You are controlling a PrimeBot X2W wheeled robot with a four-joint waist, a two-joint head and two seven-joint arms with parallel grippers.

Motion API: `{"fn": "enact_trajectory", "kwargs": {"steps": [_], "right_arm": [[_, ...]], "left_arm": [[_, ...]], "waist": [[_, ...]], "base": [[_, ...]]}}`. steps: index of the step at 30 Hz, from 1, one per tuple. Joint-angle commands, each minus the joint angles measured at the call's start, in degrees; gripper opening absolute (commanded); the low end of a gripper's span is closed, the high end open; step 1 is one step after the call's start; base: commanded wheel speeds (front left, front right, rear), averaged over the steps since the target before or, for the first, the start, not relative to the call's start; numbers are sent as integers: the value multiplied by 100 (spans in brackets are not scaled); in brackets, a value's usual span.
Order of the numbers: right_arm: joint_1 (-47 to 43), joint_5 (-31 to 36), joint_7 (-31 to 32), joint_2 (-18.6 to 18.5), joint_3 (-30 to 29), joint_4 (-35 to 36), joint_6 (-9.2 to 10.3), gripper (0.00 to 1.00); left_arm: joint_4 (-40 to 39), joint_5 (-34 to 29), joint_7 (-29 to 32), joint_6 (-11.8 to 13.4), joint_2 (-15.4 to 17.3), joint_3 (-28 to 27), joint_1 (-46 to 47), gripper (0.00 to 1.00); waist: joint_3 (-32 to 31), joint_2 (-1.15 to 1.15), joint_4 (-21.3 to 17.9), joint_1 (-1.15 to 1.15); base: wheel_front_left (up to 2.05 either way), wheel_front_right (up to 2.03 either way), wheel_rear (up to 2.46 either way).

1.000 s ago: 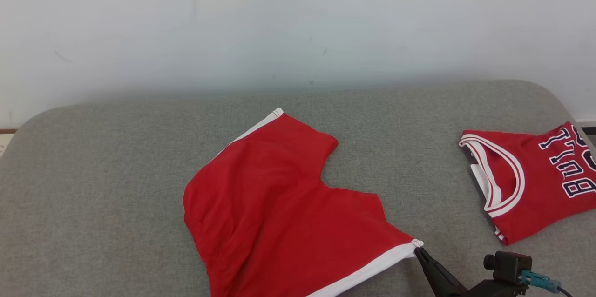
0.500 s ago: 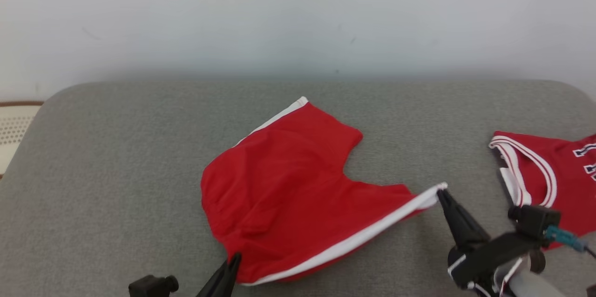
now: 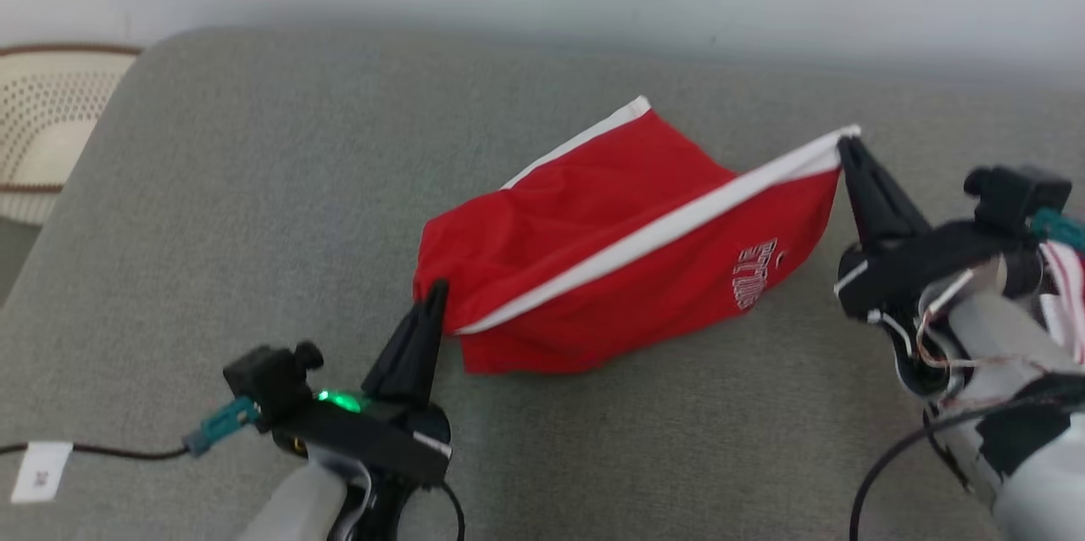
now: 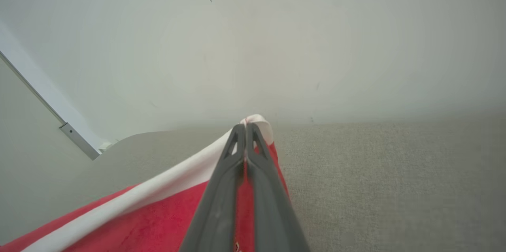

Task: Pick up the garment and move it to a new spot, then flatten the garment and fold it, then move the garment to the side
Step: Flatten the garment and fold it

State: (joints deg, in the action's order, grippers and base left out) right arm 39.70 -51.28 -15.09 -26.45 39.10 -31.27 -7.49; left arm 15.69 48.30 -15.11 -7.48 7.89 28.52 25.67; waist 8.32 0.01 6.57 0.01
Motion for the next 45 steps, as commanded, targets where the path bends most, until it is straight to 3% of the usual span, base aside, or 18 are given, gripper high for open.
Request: {"fn": "enact_trajectory", "kwargs": {"steps": [1, 9, 23, 24, 25, 26, 27, 28, 34, 45], "right_arm": [[385, 87, 6, 24, 76, -173, 1, 0], [1738, 225, 47, 45, 386, -983, 1, 0], [3044, 179, 281, 150, 1124, -1843, 1, 0], [3105, 155, 336, 183, 1165, -1945, 1, 0], [3140, 95, 395, 227, 1177, -2045, 1, 0], [3177, 51, 461, 279, 1202, -2150, 1, 24], [3226, 29, 481, 322, 1244, -2214, 1, 67], [3254, 0, 475, 361, 1291, -2265, 1, 100], [3077, -98, 162, 325, 1450, -2336, 1, 100], [2333, -331, -7, 199, 1283, -2039, 1, 100]], "left_arm": [[96, 24, -1, 1, -71, -86, 296, 0], [410, 59, -1, 1, -407, -474, 1040, 0], [600, 519, -2, 1, -498, -369, 1771, 0], [604, 542, -1, 1, -494, -349, 1816, 21], [621, 577, -2, 1, -493, -324, 1838, 73], [656, 599, -1, 1, -498, -276, 1852, 100], [668, 573, -1, 1, -497, -251, 1882, 100], [682, 539, 0, 1, -499, -231, 1882, 100], [786, 0, 1, 2, -474, -459, 1628, 100], [469, -1222, -1, 1, -494, -1426, 756, 100]], "waist": [[715, -1, 468, -1], [1455, -1, 756, -1], [2232, -1, 1155, -1], [2276, -1, 1161, -1], [2304, -1, 1161, -1], [2325, -1, 1152, -1], [2338, -1, 1147, -1], [2348, -1, 1135, -1], [2235, -1, 1000, -1], [1659, -1, 791, -1]], "base": [[0, 0, 0], [0, 0, 0], [0, 0, 0], [0, 0, 0], [0, 0, 0], [0, 0, 0], [0, 0, 0], [0, 0, 0], [0, 0, 0], [0, 0, 0]]}}
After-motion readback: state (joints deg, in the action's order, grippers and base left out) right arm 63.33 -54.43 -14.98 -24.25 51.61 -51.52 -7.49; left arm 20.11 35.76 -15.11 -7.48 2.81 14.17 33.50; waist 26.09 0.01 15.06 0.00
